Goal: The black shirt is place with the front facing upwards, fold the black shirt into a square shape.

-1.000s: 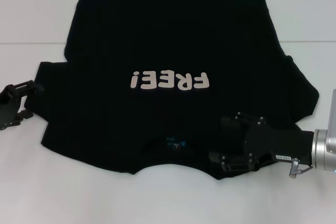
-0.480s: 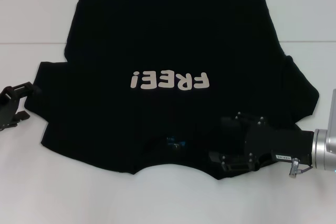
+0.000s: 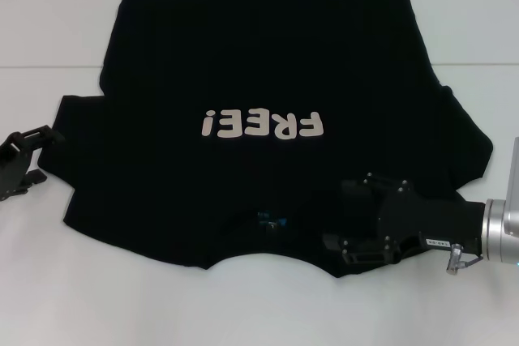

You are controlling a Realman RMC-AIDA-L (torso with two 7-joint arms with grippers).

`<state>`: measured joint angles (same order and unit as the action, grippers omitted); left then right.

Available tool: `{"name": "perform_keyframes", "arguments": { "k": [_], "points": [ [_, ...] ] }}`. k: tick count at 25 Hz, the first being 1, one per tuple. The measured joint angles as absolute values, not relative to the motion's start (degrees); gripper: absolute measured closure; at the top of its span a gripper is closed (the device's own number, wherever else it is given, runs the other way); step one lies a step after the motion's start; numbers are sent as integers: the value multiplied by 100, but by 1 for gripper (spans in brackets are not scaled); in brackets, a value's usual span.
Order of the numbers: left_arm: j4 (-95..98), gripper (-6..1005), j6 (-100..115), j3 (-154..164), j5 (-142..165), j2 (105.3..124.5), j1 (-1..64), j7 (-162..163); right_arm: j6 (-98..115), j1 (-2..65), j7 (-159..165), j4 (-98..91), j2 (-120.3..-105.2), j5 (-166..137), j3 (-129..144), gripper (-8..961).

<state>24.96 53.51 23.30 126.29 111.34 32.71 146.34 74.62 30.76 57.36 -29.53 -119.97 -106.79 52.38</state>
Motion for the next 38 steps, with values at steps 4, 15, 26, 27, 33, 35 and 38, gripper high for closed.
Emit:
{"name": "perform_keyframes", "arguments": {
  "k": [4, 15, 26, 27, 33, 35, 38],
  "points": [
    [2496, 156, 5320, 2328, 12630, 11167, 3271, 14633, 7462, 3076, 5741, -2953, -11997, -10678, 5238, 9],
    [2497, 156, 5137, 2328, 12630, 11254, 3347, 14599, 7462, 3068, 5743, -2953, -11997, -10681, 5238, 9],
    [2495, 155, 5077, 2315, 12588, 11293, 3417, 14544, 7462, 3058, 5740, -2953, -11997, -10673, 5238, 9],
    [2495, 155, 5065, 2315, 12582, 11304, 3435, 14538, 7462, 3058, 5740, -2953, -11997, -10673, 5238, 9],
    [2503, 155, 5038, 2293, 12481, 11346, 3505, 14349, 7462, 3061, 5744, -2953, -11997, -10669, 5238, 9],
    [2507, 156, 5020, 2293, 12469, 11346, 3492, 14332, 7462, 3055, 5744, -2953, -11997, -10669, 5237, 9],
    [2517, 156, 4985, 2299, 12469, 11346, 3464, 14323, 7462, 3045, 5729, -2953, -11997, -10669, 5225, 9]
  ]
}}
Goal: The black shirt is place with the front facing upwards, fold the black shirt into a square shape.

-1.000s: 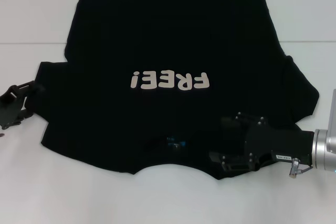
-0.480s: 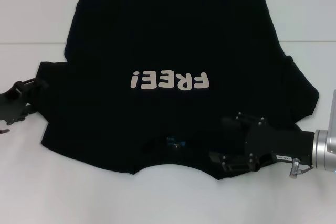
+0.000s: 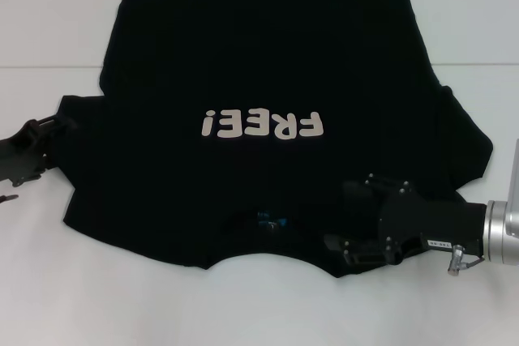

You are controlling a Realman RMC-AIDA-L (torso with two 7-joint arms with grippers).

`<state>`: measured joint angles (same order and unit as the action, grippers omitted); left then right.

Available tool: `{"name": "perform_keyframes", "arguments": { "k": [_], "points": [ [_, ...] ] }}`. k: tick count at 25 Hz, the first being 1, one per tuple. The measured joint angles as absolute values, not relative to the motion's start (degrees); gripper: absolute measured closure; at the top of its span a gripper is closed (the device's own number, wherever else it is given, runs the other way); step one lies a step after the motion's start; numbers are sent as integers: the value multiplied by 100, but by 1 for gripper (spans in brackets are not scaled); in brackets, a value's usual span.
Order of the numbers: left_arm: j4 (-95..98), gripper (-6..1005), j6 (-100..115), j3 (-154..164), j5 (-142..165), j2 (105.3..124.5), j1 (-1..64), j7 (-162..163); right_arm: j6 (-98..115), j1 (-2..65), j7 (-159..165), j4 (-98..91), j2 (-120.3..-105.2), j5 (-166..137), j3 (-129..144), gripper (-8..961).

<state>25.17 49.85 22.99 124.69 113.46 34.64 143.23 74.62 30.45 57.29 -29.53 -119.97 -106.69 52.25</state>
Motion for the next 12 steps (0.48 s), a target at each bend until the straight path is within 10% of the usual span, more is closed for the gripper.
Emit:
{"name": "perform_keyframes", "arguments": {
  "k": [12],
  "points": [
    [2549, 180, 4865, 2313, 12473, 11419, 3488, 13868, 7462, 3045, 5733, -2953, -11996, -10669, 5208, 9]
  ]
}}
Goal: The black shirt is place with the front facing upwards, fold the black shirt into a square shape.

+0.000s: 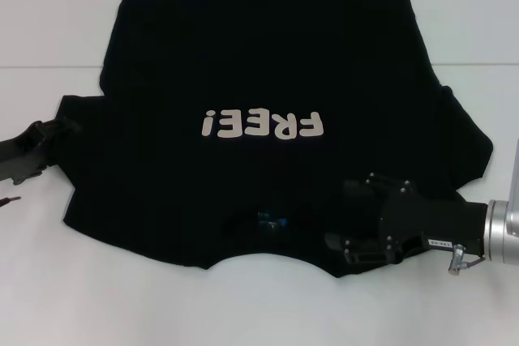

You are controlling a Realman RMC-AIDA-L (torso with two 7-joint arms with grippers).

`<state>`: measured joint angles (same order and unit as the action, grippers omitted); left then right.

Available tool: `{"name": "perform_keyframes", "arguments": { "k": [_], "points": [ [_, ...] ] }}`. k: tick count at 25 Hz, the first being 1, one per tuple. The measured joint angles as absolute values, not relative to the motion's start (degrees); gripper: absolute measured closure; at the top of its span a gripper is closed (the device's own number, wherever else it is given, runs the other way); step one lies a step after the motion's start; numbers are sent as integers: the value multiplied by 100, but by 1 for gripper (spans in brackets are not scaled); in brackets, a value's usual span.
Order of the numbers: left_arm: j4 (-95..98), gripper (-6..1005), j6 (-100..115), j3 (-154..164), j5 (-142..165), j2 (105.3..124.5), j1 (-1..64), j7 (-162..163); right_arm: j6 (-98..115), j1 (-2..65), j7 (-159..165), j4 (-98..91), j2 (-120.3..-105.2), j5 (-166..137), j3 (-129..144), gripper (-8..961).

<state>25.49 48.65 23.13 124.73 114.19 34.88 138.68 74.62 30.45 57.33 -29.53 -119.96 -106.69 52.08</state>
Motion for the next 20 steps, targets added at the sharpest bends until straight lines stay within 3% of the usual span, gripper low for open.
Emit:
{"name": "perform_keyframes", "arguments": {
  "k": [3, 8, 19, 20],
  "points": [
    [2560, 204, 4822, 2343, 12515, 11419, 3491, 13794, 7462, 3037, 5734, -2960, -11989, -10670, 5197, 10],
    [2542, 423, 4630, 2422, 12555, 11445, 3512, 13688, 7476, 3037, 5750, -2976, -11988, -10670, 5194, 10],
    [2558, 662, 4605, 2426, 12550, 11483, 3501, 13502, 7471, 3037, 5755, -2964, -11988, -10670, 5194, 10],
    [2558, 731, 4615, 2426, 12539, 11484, 3495, 13501, 7468, 3039, 5755, -2960, -11988, -10671, 5194, 10]
  ]
}}
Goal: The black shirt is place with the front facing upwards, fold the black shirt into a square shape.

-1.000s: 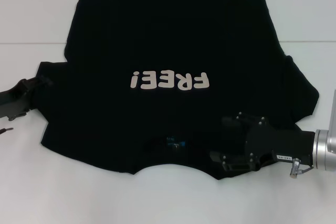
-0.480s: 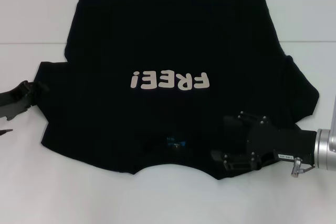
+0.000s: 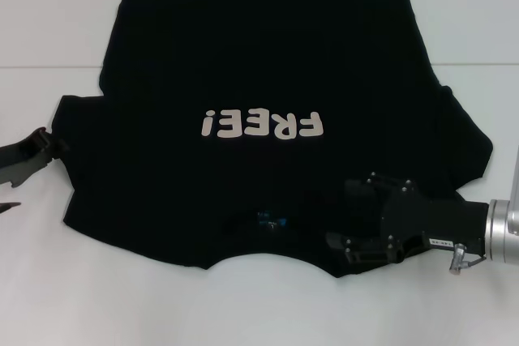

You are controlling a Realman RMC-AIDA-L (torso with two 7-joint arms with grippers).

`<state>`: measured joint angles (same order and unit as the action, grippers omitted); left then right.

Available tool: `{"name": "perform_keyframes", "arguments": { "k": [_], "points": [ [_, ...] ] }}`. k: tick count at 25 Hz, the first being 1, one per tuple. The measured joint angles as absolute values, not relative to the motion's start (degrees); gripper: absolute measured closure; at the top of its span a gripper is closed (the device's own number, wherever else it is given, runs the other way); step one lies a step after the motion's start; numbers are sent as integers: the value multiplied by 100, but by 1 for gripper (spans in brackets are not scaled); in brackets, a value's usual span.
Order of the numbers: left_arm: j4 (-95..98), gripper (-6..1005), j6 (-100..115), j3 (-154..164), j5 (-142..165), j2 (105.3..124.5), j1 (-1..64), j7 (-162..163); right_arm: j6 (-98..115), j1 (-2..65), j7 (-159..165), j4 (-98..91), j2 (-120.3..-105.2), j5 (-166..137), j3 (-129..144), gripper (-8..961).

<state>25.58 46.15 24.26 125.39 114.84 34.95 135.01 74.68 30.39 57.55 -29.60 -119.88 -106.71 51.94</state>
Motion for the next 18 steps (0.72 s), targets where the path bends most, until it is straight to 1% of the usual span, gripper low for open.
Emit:
{"name": "perform_keyframes", "arguments": {
  "k": [2, 7, 13, 18],
  "points": [
    [2558, 869, 4639, 2426, 12521, 11485, 3484, 13499, 7466, 3041, 5750, -2957, -11988, -10675, 5195, 10],
    [2662, 969, 4749, 2424, 12503, 11484, 3425, 13491, 7462, 3037, 5745, -2954, -11988, -10676, 5201, 10],
    [2991, 968, 4868, 2370, 12433, 11503, 3235, 13486, 7461, 3024, 5739, -2953, -11988, -10674, 5194, 10],
    [3072, 970, 4876, 2356, 12278, 11422, 3135, 13484, 7461, 3026, 5743, -2953, -11988, -10671, 5196, 10]
  ]
}}
